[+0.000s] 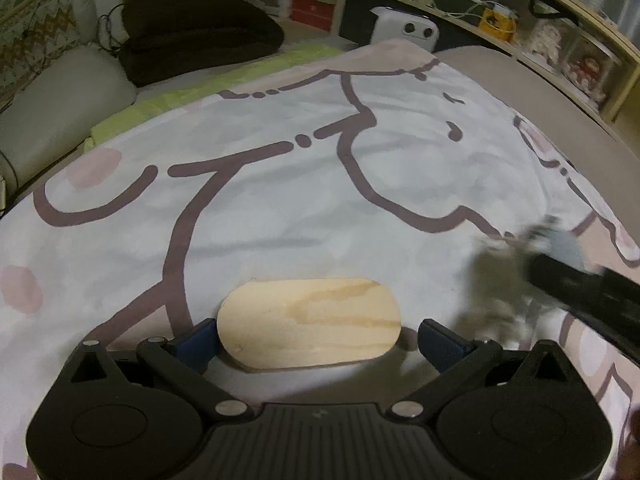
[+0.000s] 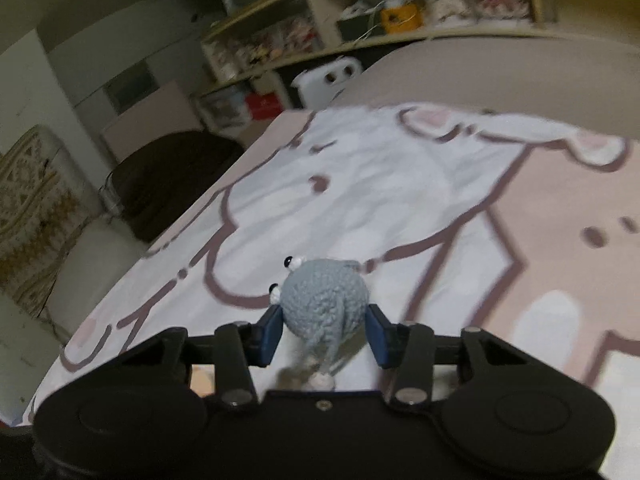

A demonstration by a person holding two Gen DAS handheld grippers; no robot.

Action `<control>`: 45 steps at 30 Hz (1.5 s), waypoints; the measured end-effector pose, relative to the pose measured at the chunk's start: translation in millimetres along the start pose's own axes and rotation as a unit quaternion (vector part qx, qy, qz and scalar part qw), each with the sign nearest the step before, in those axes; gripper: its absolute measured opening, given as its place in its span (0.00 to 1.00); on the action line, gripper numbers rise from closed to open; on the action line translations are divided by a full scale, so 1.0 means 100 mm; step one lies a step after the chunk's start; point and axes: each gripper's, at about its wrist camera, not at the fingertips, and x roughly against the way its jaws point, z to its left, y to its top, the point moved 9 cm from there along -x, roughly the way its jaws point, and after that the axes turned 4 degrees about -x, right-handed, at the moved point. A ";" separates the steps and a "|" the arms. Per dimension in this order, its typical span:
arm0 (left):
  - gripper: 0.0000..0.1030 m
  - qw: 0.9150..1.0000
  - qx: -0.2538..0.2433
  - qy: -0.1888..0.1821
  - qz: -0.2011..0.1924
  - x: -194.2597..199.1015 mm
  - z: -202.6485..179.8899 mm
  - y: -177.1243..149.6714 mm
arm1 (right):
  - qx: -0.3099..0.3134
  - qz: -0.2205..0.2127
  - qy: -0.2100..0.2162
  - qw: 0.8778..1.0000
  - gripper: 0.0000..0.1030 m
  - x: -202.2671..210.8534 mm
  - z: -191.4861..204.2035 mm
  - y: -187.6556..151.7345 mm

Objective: Organize objects
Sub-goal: 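Grasp the wooden oval block with the left tool while the right grasps the grey crocheted mouse, then carry wooden block and grey mouse into the white box with both tools and release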

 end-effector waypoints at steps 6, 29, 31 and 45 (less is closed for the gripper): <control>0.99 1.000 0.011 0.000 -0.011 -0.04 0.03 0.01 | -0.004 -0.015 -0.018 1.000 0.45 0.27 -0.20 0.03; 0.91 0.992 -0.077 -0.089 -0.042 0.59 -0.29 0.11 | -0.026 -0.041 -0.052 0.997 0.44 0.89 -0.28 -0.03; 0.91 0.989 -0.091 -0.103 -0.048 0.71 -0.36 0.12 | -0.028 -0.050 -0.058 0.997 0.44 1.05 -0.29 -0.02; 0.92 0.959 -0.195 -0.199 -0.055 1.39 -0.84 -0.23 | -0.058 -0.095 -0.125 0.986 0.44 2.27 -0.56 -0.20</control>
